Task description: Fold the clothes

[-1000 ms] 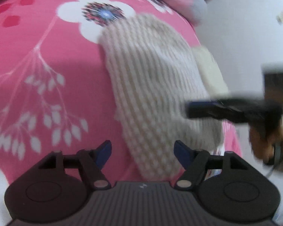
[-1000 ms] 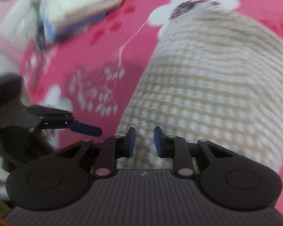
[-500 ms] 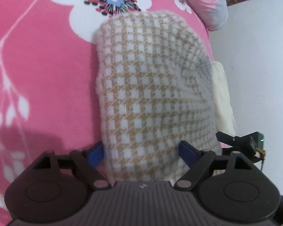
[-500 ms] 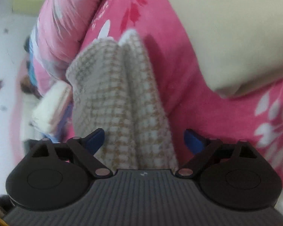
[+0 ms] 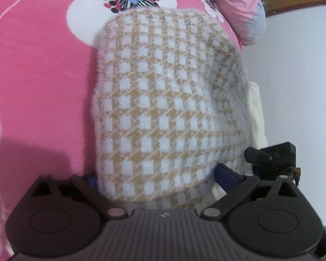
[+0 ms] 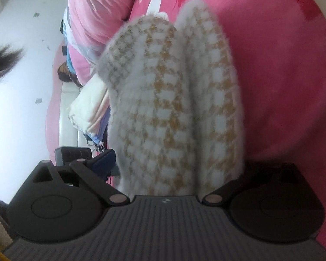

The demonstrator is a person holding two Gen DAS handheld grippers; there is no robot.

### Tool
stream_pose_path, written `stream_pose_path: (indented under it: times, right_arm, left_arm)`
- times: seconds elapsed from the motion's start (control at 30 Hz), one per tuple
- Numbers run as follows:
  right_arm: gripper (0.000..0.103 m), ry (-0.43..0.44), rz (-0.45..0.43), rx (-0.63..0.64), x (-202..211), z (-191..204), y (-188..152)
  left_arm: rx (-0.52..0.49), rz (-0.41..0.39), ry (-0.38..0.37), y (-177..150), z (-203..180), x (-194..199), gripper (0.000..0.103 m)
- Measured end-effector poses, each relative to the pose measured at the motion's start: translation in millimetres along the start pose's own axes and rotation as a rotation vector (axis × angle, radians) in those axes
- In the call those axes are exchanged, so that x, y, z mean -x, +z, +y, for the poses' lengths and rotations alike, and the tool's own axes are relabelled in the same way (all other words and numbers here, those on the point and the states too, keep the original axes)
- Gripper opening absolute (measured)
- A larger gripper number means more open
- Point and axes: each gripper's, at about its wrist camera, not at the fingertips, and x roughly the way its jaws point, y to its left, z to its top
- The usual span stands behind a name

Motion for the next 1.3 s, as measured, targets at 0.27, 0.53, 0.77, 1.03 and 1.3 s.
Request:
stream_pose_path:
  times: [0.27,0.53,0.77,1.03,1.3]
  right_arm:
    - [0.085,0.010,0.003,-0.048,8.7,14.2,5.2]
    - [0.077,0.009,-0.004,0.035,25.8,51.6,-0.2]
    - [0.076,0.015,-0.052,0.077,69.6,83.6,-4.8]
    - [0.075,-0.062,-0.178,0.206,184.1,105.2,44.7]
    - [0.075,-0.192,-0.204,0.253,252.9,68.0,121.3]
  left_arm:
    - [-0.052,-0.013,0.078,-6.6,-39.3,10.5,0.091]
    - [-0.082,-0.029,0.076,-18.2,-75.0,34.5,0.089]
    - [-0.155,-0.043,0.026,-6.2,-143.2,51.7,0.089]
    - [-0.230,-0.082,-0.133,29.9,-238.5,-24.6,0.088]
    - [-0.228,-0.066,-0.195,64.2,-297.3,-127.4,0.088]
